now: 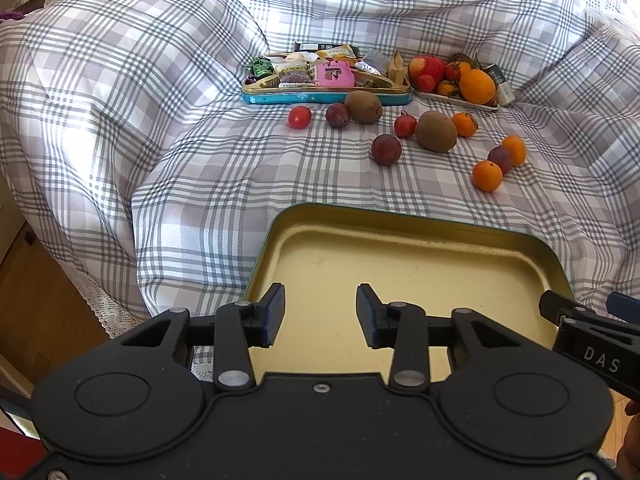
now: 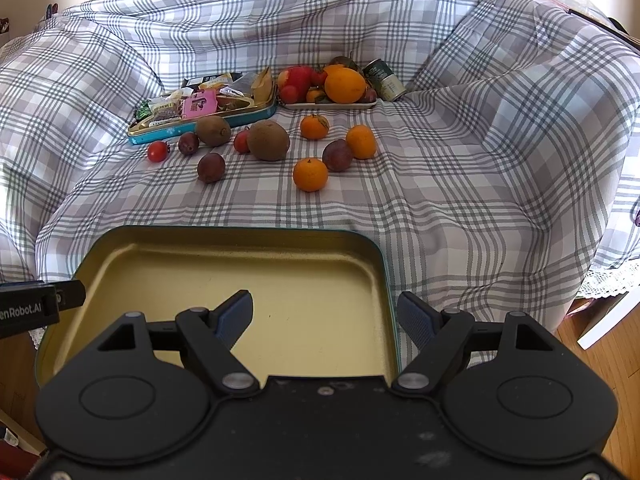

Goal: Organize fruits

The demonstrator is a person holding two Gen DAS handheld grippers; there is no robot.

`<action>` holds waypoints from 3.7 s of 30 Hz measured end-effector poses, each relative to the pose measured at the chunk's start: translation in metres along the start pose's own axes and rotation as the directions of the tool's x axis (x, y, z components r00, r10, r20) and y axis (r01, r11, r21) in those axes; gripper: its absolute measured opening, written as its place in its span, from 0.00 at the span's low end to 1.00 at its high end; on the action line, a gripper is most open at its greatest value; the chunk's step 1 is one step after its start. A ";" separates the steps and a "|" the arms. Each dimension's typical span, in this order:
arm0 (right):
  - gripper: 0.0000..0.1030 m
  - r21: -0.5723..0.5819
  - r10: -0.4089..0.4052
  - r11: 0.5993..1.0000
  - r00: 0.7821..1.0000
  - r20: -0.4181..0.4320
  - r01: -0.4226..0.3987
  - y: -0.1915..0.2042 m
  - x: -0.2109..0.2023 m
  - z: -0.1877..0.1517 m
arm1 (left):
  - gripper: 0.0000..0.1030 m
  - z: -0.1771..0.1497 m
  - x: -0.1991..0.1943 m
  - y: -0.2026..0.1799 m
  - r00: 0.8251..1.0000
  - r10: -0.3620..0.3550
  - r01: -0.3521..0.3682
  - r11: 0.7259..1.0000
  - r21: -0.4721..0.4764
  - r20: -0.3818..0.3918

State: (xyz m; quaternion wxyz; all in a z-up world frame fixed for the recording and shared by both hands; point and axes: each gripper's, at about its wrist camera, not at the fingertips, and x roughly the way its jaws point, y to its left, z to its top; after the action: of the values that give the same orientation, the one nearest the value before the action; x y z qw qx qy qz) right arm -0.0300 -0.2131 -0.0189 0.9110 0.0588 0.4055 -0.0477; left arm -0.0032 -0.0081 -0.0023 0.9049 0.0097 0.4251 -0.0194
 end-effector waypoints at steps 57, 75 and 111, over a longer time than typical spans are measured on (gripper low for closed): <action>0.81 -0.047 0.009 0.999 1.000 -0.015 -0.009 0.005 0.002 0.000 | 0.46 0.000 0.010 0.005 0.998 0.004 -0.007 0.999 -0.033 -0.065; 0.86 -0.198 0.154 0.967 0.987 -0.053 -0.162 0.028 0.014 0.003 | 0.46 0.020 0.029 0.006 0.998 0.045 -0.044 0.999 0.017 -0.038; 0.71 -0.249 0.115 0.964 0.991 0.065 -0.095 0.047 0.146 0.131 | 0.46 0.157 0.172 0.025 1.000 -0.022 0.023 0.994 0.106 -0.011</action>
State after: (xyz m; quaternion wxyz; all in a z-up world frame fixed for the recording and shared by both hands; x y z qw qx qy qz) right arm 0.1698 -0.1910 -0.0379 0.9278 -0.0350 0.3682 0.0491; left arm 0.2285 0.0073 -0.0347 0.9007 0.0532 0.4280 -0.0522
